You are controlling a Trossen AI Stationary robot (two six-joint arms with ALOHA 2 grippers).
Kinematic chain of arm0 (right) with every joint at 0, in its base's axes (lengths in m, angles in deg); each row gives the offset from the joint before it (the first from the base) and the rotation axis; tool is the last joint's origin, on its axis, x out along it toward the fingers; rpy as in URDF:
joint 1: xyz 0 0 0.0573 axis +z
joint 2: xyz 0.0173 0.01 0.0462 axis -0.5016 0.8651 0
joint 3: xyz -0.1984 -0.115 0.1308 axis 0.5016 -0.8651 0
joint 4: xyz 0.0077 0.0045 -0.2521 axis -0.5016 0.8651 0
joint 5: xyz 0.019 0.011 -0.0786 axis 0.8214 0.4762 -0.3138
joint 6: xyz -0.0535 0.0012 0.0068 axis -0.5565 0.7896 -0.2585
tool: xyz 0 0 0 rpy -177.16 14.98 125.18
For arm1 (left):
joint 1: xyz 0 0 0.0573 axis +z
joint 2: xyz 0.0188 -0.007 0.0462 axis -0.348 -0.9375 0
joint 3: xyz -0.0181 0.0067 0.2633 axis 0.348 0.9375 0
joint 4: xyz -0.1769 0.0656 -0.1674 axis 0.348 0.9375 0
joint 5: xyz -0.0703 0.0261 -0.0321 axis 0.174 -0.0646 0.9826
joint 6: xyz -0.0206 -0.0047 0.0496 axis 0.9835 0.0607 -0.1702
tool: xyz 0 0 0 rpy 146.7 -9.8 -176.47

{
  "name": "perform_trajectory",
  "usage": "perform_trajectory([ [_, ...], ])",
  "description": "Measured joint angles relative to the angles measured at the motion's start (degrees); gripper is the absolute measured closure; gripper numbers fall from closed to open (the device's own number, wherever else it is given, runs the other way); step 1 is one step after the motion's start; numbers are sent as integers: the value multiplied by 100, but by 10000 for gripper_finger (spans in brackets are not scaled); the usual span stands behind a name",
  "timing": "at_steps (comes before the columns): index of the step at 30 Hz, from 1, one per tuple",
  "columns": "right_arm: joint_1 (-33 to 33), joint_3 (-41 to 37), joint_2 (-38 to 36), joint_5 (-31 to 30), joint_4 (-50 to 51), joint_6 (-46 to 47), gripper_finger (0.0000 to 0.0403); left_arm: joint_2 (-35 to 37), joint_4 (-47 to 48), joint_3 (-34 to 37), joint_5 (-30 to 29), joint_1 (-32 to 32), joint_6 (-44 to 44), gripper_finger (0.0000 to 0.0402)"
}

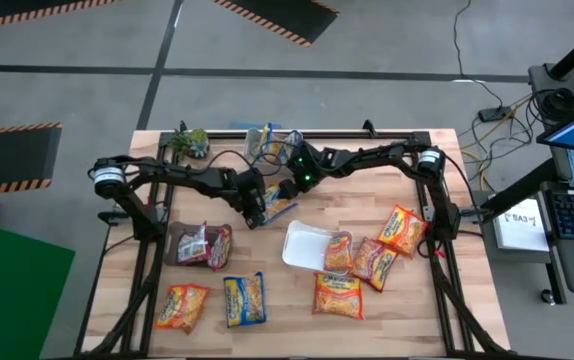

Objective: Sort Maruchan noodles
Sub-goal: Put the blue noodle pack into the gray bin

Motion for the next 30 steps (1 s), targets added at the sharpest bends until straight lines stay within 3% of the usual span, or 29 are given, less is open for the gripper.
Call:
perform_trajectory([
  [9, 248, -17, 173, 432, -440, 72, 99, -48, -141, 2, -22, 0, 60, 363],
  [14, 280, -26, 173, 700, -629, 107, 128, -55, -225, 4, -24, 0, 146, 363],
  [19, 274, -26, 164, 822, -785, 199, 197, -55, -263, 8, -25, 0, 192, 363],
  [28, 244, -24, 151, 987, -810, 173, 366, -53, -251, -48, -26, 0, 334, 363],
  [30, 233, -24, 103, 1146, -796, 150, 383, -7, -222, -112, -25, 0, 356, 363],
])
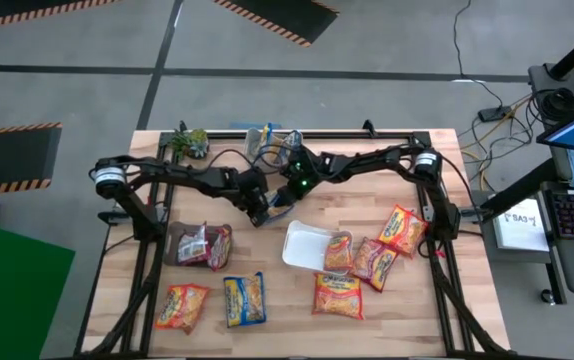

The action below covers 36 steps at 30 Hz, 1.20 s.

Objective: Sort Maruchan noodles
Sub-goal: Put the blue noodle pack into the gray bin

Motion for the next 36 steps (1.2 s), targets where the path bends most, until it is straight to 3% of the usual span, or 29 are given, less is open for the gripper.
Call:
perform_trajectory([
  [10, -68, 4, -779, -95, 589, -233, 384, 1032, 703, -496, -69, 22, -271, 363],
  [18, -379, 192, -1363, -572, 988, -329, 384, 2138, 1414, -1215, -1111, 35, -540, 363],
  [26, -836, 1220, -1348, -929, 1664, -880, 385, 2594, 1417, -2104, -2363, 35, -708, 363],
  [36, -1078, 2452, -716, -1285, 1895, -1211, 385, 2580, 1468, -2974, -2564, 453, -1870, 363],
])
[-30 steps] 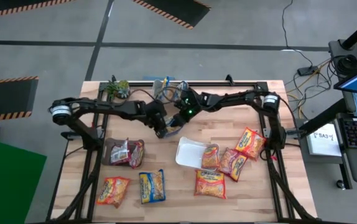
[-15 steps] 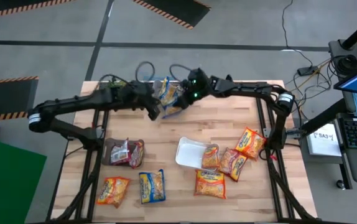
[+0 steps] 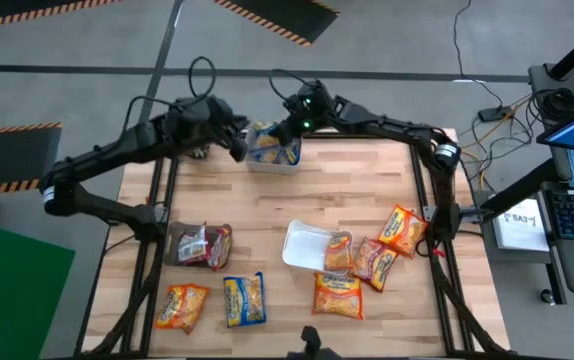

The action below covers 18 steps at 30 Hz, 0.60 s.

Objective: Sort Maruchan noodles
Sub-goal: Put the blue noodle pack into the gray bin

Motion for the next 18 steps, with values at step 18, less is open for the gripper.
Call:
perform_trajectory([
  [18, -42, 3647, 2483, -910, 3197, -365, 385, 21, 598, -131, 212, 1273, -1068, 363],
])
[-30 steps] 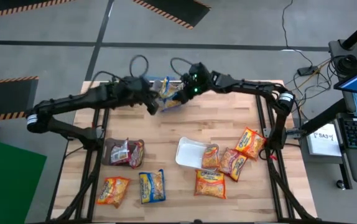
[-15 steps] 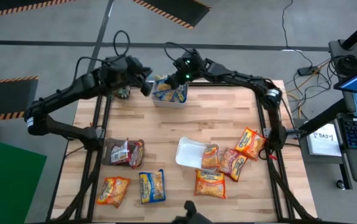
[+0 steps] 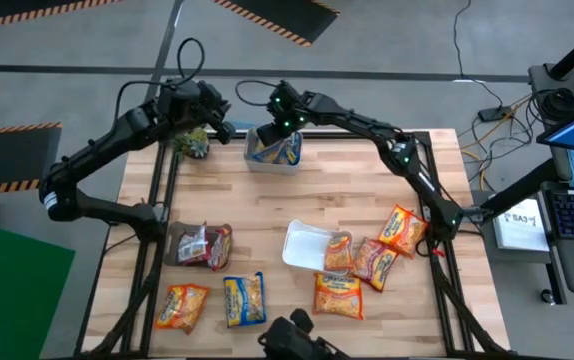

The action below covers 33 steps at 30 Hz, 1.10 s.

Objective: Sort Maruchan noodles
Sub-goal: Put the blue noodle pack into the gray bin

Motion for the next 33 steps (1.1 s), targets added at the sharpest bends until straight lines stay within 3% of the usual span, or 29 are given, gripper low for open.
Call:
perform_trajectory([
  [5, 2, -23, 63, -27, -24, 24, 373, -14, -3, 4, 0, 18, -46, 363],
  [11, 42, -16, 64, 31, -257, 26, 330, -24, -11, 10, 4, 18, -87, 363],
  [17, 135, -16, 60, 350, -634, -26, 301, -34, -38, 10, 4, 18, -77, 363],
  [23, 324, -12, 220, 335, -1214, -302, 304, -101, -63, 10, 6, 18, -11, 363],
  [33, 272, -20, 375, 468, -1203, -269, 316, -134, -83, 13, 147, 18, 213, 363],
])
